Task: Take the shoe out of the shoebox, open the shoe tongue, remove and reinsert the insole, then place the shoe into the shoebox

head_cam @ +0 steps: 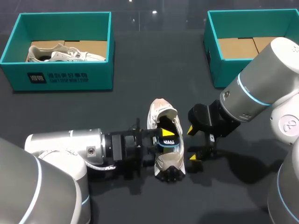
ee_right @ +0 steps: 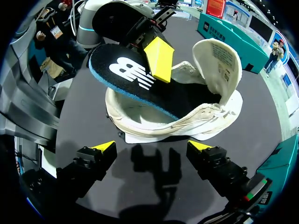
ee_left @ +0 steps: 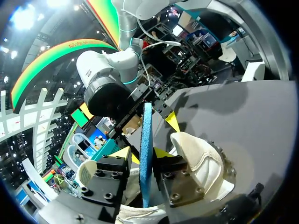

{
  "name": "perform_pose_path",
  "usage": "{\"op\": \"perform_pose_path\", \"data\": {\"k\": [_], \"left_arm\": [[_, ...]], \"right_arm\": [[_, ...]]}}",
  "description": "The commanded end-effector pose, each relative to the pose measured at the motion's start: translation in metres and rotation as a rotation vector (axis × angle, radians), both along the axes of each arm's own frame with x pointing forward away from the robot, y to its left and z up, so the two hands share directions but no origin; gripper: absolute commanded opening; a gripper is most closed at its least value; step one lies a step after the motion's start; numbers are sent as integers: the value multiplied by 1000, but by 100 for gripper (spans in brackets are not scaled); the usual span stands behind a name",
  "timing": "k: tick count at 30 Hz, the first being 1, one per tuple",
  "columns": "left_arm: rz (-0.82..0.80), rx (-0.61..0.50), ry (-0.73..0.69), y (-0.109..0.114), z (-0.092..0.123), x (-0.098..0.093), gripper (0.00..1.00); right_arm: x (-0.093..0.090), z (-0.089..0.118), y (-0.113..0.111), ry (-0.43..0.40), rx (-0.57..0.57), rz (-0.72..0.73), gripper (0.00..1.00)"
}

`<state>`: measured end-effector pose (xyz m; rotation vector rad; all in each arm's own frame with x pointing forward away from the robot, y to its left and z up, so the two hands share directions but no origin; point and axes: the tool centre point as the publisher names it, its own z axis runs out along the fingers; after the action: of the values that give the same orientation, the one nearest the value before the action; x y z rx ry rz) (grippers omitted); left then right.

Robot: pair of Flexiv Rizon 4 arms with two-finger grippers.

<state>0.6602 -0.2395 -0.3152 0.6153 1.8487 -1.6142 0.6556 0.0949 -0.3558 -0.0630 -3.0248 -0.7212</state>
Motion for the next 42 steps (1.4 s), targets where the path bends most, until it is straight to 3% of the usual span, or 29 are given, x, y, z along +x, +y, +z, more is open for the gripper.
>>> {"op": "perform_pose_path", "data": {"k": [1, 3, 4, 18, 27, 29, 33, 42], "left_arm": [[-1, 4, -7, 3, 6, -4, 17], [0, 6, -15, 3, 6, -5, 2], [-1, 10, -20, 2, 6, -5, 0], [25, 93, 0, -8, -29, 9, 0], [28, 100, 22, -7, -30, 5, 0], [27, 96, 19, -6, -27, 3, 17], [25, 86, 9, -4, -21, -1, 30], [7, 69, -29, -3, -4, -10, 23]], "right_arm": [[-1, -1, 1, -2, -1, -1, 100], [-1, -1, 1, -2, -1, -1, 100], [-1, -1, 1, -2, -1, -1, 100], [-1, -1, 1, -2, -1, -1, 100], [-1, -1, 1, -2, -1, -1, 100], [-1, -1, 1, -2, -1, -1, 100], [-1, -1, 1, -2, -1, -1, 100], [-1, -1, 1, -2, -1, -1, 100]]}}
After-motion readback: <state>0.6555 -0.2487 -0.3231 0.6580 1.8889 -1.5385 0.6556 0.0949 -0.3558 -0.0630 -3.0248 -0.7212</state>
